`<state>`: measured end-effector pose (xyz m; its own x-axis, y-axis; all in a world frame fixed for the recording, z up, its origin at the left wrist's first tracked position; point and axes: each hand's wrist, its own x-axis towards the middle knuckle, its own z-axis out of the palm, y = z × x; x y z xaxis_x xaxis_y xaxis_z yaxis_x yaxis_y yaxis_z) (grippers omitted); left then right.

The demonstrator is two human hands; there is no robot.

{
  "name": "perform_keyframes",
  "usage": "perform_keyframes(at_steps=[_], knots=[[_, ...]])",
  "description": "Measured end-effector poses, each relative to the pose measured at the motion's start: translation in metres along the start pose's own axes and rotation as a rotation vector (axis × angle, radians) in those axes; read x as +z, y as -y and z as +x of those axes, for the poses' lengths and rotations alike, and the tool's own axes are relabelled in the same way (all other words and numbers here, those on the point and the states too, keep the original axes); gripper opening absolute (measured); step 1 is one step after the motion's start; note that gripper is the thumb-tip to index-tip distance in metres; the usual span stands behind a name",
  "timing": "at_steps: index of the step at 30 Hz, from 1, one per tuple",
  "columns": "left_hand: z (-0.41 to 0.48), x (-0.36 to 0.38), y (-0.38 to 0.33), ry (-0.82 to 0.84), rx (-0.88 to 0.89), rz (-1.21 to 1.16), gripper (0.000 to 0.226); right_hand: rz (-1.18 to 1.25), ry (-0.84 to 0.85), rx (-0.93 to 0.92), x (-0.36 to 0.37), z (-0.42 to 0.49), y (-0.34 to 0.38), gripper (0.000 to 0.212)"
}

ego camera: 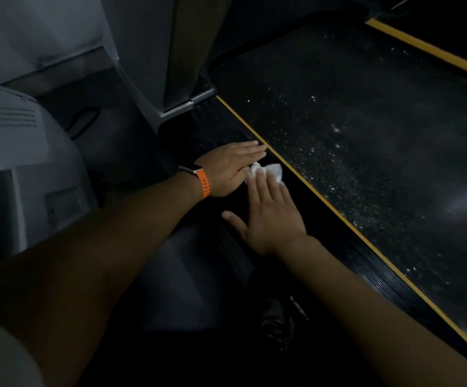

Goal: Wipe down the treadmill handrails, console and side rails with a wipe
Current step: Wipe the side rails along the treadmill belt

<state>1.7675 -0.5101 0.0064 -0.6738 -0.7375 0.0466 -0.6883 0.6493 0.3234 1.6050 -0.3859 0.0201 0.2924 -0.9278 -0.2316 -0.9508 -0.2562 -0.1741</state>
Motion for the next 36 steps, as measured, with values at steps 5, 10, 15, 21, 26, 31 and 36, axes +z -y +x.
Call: perform_keyframes(at_steps=[5,10,15,21,26,31,36], knots=[[-0.001,-0.001,0.001,-0.007,0.004,-0.015,0.058,-0.028,-0.002,-0.019,0.008,-0.026,-0.013,0.099],[-0.001,-0.006,0.001,0.026,0.017,0.003,0.058,-0.01,-0.081,0.013,0.028,-0.09,-0.027,0.101],[-0.002,-0.015,0.005,0.082,0.026,0.011,0.057,0.003,-0.017,0.0,0.008,-0.033,-0.002,0.103],[-0.003,-0.012,0.012,0.022,-0.006,0.008,0.053,-0.039,0.05,-0.039,-0.004,0.003,0.01,0.099],[-0.005,-0.007,0.014,-0.035,0.017,0.018,0.052,-0.025,-0.074,-0.059,0.026,-0.074,-0.011,0.101],[-0.006,-0.008,0.013,-0.032,0.009,0.021,0.053,-0.006,-0.035,-0.061,0.019,-0.039,0.008,0.103],[-0.003,-0.007,0.016,-0.02,-0.006,0.024,0.052,-0.09,0.035,-0.089,0.002,0.002,0.024,0.101]])
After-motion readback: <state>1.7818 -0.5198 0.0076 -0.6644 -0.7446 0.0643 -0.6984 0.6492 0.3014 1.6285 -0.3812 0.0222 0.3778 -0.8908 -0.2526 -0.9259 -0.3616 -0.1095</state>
